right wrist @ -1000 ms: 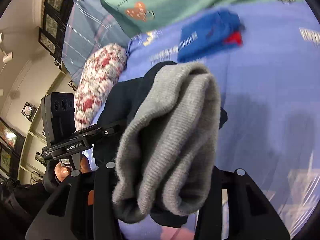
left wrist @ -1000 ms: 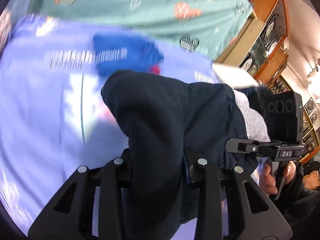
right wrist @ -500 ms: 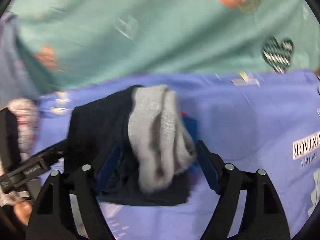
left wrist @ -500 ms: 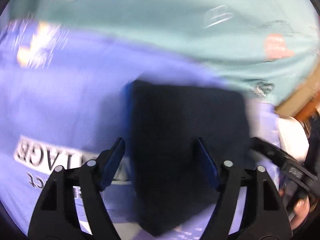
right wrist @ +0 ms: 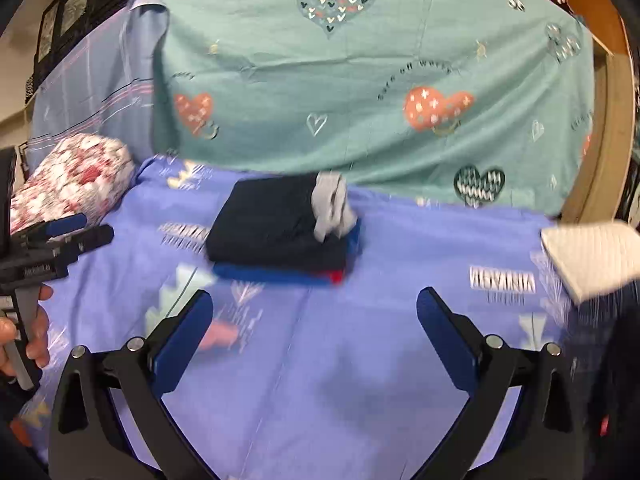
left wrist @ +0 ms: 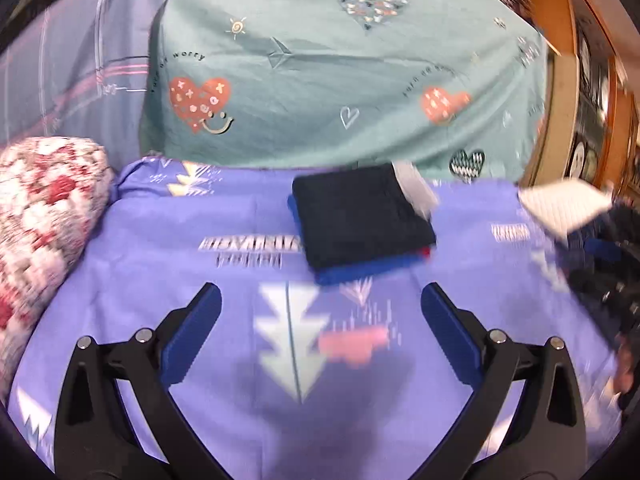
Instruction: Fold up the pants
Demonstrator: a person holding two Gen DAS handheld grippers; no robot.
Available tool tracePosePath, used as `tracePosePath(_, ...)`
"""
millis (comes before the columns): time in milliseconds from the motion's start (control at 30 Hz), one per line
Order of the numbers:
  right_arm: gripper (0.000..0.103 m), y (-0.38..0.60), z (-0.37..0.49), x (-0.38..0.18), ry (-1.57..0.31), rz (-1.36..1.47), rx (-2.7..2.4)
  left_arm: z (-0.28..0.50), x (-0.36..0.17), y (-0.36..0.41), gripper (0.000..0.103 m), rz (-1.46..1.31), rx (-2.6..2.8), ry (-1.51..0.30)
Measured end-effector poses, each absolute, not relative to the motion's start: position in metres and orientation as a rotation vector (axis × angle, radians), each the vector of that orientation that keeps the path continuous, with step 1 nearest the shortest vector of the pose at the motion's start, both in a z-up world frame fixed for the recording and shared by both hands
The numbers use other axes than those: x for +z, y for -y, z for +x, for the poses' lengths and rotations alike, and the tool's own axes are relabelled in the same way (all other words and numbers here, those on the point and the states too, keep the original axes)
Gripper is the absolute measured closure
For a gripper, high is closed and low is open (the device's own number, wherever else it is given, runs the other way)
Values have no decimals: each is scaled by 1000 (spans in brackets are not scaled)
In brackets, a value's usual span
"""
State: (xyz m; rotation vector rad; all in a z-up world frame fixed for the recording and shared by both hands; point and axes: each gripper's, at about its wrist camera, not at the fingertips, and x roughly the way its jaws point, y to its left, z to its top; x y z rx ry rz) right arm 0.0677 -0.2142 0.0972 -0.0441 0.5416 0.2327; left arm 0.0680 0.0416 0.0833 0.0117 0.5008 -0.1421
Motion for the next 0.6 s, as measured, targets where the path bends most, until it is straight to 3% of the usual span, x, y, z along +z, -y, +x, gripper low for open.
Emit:
tracePosePath(267, 1, 228, -26, 13, -556, -3, 142, -33, 16, -23, 2, 98, -84, -462)
tracePosePath(600, 1, 231, -31, -8, -529, 6, 80, -16, 1, -43, 2, -3, -21, -551)
